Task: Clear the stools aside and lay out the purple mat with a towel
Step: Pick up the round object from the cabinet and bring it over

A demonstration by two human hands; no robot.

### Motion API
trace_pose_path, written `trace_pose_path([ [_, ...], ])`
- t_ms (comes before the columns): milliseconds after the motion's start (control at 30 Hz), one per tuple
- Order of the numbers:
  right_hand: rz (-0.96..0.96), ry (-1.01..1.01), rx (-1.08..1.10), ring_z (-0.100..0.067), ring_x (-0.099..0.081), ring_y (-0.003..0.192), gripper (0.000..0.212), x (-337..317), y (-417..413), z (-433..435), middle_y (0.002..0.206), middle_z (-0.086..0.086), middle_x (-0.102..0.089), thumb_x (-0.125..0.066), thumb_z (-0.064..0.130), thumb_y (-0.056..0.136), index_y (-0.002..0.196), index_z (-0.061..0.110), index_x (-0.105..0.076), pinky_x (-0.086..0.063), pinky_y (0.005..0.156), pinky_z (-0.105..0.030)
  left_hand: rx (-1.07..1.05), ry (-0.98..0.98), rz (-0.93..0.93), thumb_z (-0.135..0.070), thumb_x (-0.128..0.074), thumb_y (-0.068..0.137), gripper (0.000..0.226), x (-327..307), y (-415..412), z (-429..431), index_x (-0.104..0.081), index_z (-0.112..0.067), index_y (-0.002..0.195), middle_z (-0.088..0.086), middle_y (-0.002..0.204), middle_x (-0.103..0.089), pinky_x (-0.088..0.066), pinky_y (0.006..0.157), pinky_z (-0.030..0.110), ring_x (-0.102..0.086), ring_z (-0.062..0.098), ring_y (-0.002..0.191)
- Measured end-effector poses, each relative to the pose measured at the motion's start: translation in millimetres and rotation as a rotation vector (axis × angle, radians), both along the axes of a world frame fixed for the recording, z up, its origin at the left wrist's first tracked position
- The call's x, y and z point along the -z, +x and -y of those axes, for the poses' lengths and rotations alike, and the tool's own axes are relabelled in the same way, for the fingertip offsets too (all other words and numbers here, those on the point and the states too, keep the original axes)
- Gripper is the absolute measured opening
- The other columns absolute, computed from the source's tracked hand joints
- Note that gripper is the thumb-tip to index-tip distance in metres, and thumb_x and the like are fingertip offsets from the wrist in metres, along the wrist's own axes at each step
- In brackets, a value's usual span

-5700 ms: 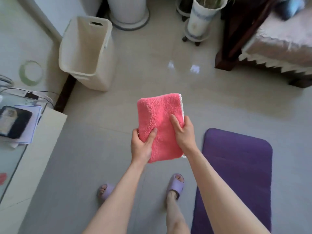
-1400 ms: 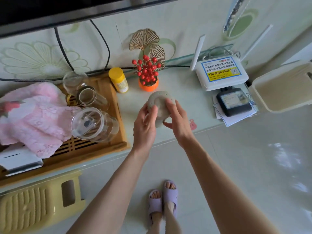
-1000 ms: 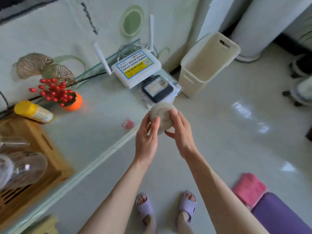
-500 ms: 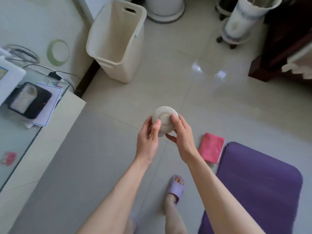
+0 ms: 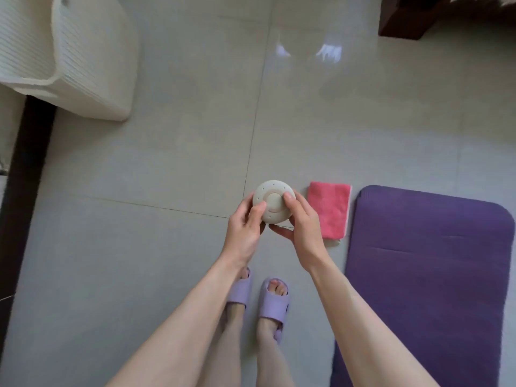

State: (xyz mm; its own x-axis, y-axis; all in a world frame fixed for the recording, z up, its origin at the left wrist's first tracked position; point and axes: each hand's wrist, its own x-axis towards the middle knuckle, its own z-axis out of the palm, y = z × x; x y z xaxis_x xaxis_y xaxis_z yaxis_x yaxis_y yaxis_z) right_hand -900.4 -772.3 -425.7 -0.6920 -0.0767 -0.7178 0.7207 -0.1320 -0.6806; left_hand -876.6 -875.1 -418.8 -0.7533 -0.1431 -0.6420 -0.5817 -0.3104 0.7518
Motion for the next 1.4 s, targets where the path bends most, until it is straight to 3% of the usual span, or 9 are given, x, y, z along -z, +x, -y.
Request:
trace_pose_path([
  [167,0.009,0.016,0.074,-0.013,-0.061,0.097,0.022,90.9,-7.8,-25.5,0.099,0.007,-0.066,-0.050,0.028,0.096,0.110,0.020,-0.066,-0.055,0.085,-0.041,0.053,0.007,0.016,-0.010,-0.044,0.098,0.016,88.3,-15.8,-23.2,-0.059,-0.013,0.102,-0.008,0.087,-0.065,-0.051,0.072,0.014,-0.062,-0.007,0.076],
  [300,-0.013,0.045,0.109,-0.012,-0.061,0.097,0.023,152.9,-15.1,-34.8,0.100,0.007,-0.066,-0.050,0.029,0.096,0.111,0.021,-0.066,-0.055,0.086,-0.042,0.083,0.008,0.017,-0.013,-0.045,0.098,0.019,155.2,-26.4,-34.2,-0.058,-0.013,0.113,-0.007,0.095,-0.065,-0.051,0.078,0.016,-0.062,-0.006,0.083],
  [467,-0.034,0.067,0.148,-0.014,-0.060,0.100,0.019,206.3,-23.7,-44.4,0.101,0.007,-0.065,-0.049,0.028,0.096,0.106,0.023,-0.066,-0.055,0.086,-0.044,0.125,0.001,-0.014,-0.014,-0.045,0.098,0.019,210.7,-35.9,-43.6,-0.059,-0.016,0.110,-0.009,0.094,-0.065,-0.051,0.081,0.020,-0.062,-0.006,0.083],
  [600,-0.068,0.065,0.165,-0.012,-0.062,0.098,0.018,238.2,-21.1,-48.4,0.100,0.008,-0.066,-0.049,0.029,0.096,0.099,0.029,-0.066,-0.056,0.083,-0.039,0.142,-0.021,-0.013,-0.015,-0.045,0.098,0.027,243.4,-37.5,-47.6,-0.056,-0.006,0.121,-0.006,0.098,-0.065,-0.051,0.084,0.022,-0.062,-0.005,0.085],
  [833,-0.075,0.056,0.222,-0.015,-0.062,0.101,0.018,272.1,-20.9,-55.0,0.107,0.001,-0.067,-0.048,0.027,0.096,0.101,0.028,-0.066,-0.056,0.084,-0.041,0.205,-0.056,-0.010,-0.016,-0.047,0.097,0.029,274.4,-40.8,-52.3,-0.056,-0.008,0.124,-0.001,0.109,-0.065,-0.048,0.095,0.031,-0.062,0.000,0.095],
  [1000,-0.061,0.067,0.243,-0.021,-0.062,0.108,0.021,282.9,-21.3,-61.1,0.115,-0.005,-0.066,-0.049,0.028,0.096,0.109,0.024,-0.065,-0.055,0.086,-0.044,0.225,-0.064,0.000,-0.017,-0.047,0.097,0.029,283.4,-43.2,-57.7,-0.056,-0.009,0.124,-0.002,0.108,-0.066,-0.048,0.095,0.031,-0.062,-0.001,0.094],
  [1200,-0.045,0.056,0.277,-0.026,-0.061,0.114,0.037,289.9,-23.0,-63.3,0.119,-0.006,-0.065,-0.052,0.040,0.081,0.111,0.023,-0.064,-0.055,0.087,-0.046,0.250,-0.065,0.006,-0.024,-0.051,0.094,0.038,286.7,-46.5,-63.0,-0.053,-0.009,0.128,0.004,0.117,-0.065,-0.047,0.100,0.036,-0.061,0.004,0.101],
  [1300,-0.042,0.044,0.290,-0.022,-0.062,0.110,0.033,291.9,-22.0,-64.2,0.115,-0.004,-0.066,-0.051,0.040,0.082,0.108,0.026,-0.065,-0.056,0.083,-0.041,0.253,-0.074,0.020,-0.034,-0.051,0.083,0.052,284.9,-46.7,-64.4,-0.051,-0.010,0.130,0.006,0.121,-0.064,-0.046,0.102,0.037,-0.061,0.008,0.106],
  [1400,-0.048,0.044,0.288,-0.017,-0.061,0.108,0.032,290.7,-18.6,-63.5,0.116,-0.002,-0.065,-0.049,0.037,0.089,0.115,0.024,-0.063,-0.057,0.075,-0.031,0.296,-0.074,0.009,-0.026,-0.048,0.091,0.035,283.6,-45.5,-64.5,-0.055,-0.014,0.123,0.003,0.117,-0.065,-0.044,0.105,0.042,-0.060,0.008,0.106],
])
